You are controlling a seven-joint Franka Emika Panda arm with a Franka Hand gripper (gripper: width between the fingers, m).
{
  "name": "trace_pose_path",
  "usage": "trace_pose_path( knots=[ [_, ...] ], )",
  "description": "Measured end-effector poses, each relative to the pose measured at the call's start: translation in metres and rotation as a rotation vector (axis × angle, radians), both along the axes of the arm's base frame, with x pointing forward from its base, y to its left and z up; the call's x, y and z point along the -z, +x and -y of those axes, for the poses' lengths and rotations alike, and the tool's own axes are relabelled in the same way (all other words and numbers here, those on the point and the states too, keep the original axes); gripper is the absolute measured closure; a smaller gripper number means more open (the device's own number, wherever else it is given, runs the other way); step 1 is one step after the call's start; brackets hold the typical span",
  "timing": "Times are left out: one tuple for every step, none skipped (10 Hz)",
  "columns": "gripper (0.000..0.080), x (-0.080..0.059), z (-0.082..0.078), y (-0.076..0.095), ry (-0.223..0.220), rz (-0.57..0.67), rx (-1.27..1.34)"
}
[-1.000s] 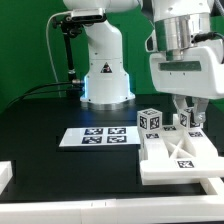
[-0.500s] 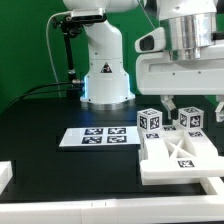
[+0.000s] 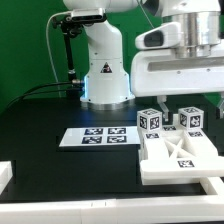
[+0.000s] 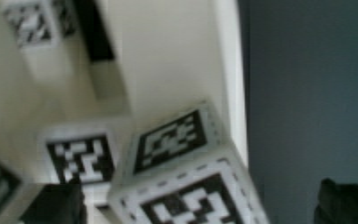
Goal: Assemble chair
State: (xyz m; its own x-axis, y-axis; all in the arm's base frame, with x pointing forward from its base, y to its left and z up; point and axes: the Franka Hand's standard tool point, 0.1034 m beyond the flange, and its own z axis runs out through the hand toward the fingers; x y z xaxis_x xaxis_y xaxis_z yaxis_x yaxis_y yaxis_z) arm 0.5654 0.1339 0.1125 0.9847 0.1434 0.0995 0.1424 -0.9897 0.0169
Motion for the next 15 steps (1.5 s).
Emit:
trace_pose_path(
  knots=[
    [0.0151,0.000,0.000,0.000,0.006,-0.001,0.017],
    [0.0247,0.000,0.000,0.000,0.007,-0.001,0.036],
    [0.0382,0.000,0.001,0.000,0.007,-0.001,0.036],
    [0.0382,0.000,0.001,0.000,0.014,-0.001,0.101],
    [0.0516,0.000,0.002,0.000,0.020,0.000,0.164],
    [0.0516,0.000,0.003,0.000,0.026,0.000,0.239],
    [0.0516,0.000,0.004,0.000,0.035,0.001,0.335],
    [0.0516,0.001,0.009,0.000,0.042,0.004,0.424],
    [0.0516,0.001,0.013,0.001,0.054,0.006,0.509],
    [0.0516,0.001,0.019,0.002,0.064,0.007,0.607],
    [0.0515,0.001,0.021,0.002,0.063,0.008,0.615],
    [0.0515,0.001,0.021,0.002,0.063,0.008,0.612],
    [0.0515,0.001,0.021,0.002,0.063,0.008,0.612],
    [0.0440,0.001,0.021,0.002,0.062,0.007,0.612],
    [0.0261,0.002,0.021,0.002,0.062,0.007,0.612]
  ],
)
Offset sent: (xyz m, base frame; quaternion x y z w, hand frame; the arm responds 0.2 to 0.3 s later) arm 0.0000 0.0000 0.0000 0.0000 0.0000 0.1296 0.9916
